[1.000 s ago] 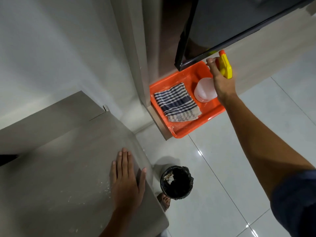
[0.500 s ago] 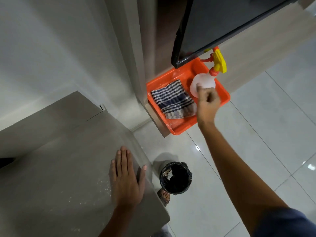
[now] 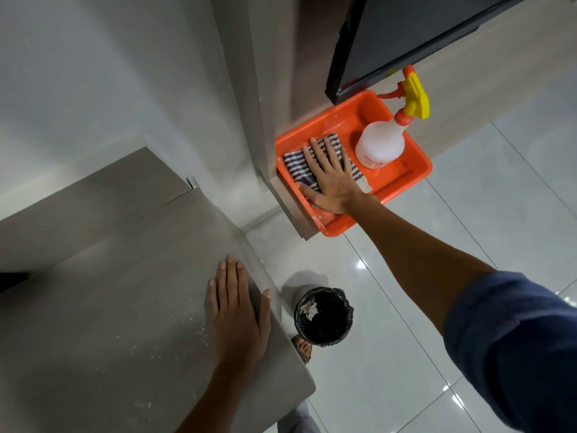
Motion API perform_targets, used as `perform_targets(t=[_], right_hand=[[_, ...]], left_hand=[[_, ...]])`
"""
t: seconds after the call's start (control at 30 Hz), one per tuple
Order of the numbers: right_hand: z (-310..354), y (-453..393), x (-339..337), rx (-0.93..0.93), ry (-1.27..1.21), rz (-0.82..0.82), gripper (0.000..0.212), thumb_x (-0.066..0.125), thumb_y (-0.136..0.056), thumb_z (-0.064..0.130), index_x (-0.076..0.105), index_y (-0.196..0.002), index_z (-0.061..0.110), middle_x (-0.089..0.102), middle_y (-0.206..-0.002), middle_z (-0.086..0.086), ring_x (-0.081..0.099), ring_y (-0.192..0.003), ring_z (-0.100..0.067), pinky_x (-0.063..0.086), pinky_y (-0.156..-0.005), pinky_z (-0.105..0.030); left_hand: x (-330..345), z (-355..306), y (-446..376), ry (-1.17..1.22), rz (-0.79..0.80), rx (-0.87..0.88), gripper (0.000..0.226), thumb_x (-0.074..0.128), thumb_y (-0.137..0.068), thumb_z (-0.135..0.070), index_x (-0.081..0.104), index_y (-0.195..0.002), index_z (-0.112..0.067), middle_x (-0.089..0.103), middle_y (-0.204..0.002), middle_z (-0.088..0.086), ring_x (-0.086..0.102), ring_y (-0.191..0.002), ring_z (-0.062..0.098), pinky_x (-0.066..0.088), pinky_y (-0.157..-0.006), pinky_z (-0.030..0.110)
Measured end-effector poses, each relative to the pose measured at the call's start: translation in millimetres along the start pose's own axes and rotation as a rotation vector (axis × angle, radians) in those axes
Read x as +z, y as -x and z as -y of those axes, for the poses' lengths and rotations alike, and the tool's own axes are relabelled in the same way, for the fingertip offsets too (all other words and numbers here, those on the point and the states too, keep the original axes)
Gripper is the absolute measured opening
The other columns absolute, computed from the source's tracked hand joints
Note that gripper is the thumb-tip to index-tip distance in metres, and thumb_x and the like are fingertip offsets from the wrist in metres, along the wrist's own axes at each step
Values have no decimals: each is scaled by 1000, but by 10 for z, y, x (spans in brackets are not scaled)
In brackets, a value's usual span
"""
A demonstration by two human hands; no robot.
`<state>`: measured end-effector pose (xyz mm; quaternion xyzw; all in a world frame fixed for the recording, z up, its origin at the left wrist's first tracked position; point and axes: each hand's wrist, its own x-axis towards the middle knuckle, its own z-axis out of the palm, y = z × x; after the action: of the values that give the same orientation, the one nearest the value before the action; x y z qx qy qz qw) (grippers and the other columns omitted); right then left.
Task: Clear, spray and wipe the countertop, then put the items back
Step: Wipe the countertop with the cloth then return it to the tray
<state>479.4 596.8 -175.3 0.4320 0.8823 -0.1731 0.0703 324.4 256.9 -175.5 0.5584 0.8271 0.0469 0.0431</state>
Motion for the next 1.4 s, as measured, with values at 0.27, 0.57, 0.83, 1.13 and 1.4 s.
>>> perform_targets(t=[0.27, 0.57, 0.83, 1.13, 1.4], right_hand=[[87, -8, -52, 59, -149, -67, 70, 27, -118, 54, 5, -177, 24, -2, -186, -3, -10, -172, -31, -5, -137, -62], [668, 640, -598, 312, -2323, -485, 69, 40, -115, 50, 46, -162, 0, 56, -162, -23, 54, -151, -39, 42, -128, -55], [1662, 1690, -573, 92, -2587, -501, 37, 57, -102, 21, 78, -125, 2, 78, -128, -19, 77, -120, -37, 56, -114, -53], [2673, 2407, -370, 454, -2355, -201, 62, 36, -116, 53, 59, -157, 13, 61, -161, -12, 58, -147, -35, 44, -125, -52], [3140, 2793, 165, 510, -1868, -127, 78, 76, -89, 64, 67, -147, 12, 67, -147, -15, 68, -99, -14, 52, -120, -41]], left_hand=[[8, -13, 3, 27, -28, -4, 80, 32, -114, -59, 27, -171, -4, 25, -182, 14, 21, -171, 31, 26, -137, 54], [25, 41, 33, 4, -11, 39, 83, 26, -114, -62, 11, -175, -7, 10, -185, 13, 9, -174, 29, 20, -140, 53], [-246, 10, 46, 180, 35, 25, 80, 20, -115, -60, 22, -173, -6, 15, -185, 11, 11, -173, 26, 17, -140, 53], [-536, 947, 356, 290, -194, 107, 58, 45, -116, -46, 52, -160, -8, 42, -175, 14, 34, -167, 32, 32, -133, 59], [-669, 3006, 1354, 238, -191, -196, 55, 55, -113, -36, 56, -155, -2, 47, -170, 21, 45, -160, 39, 41, -127, 61]])
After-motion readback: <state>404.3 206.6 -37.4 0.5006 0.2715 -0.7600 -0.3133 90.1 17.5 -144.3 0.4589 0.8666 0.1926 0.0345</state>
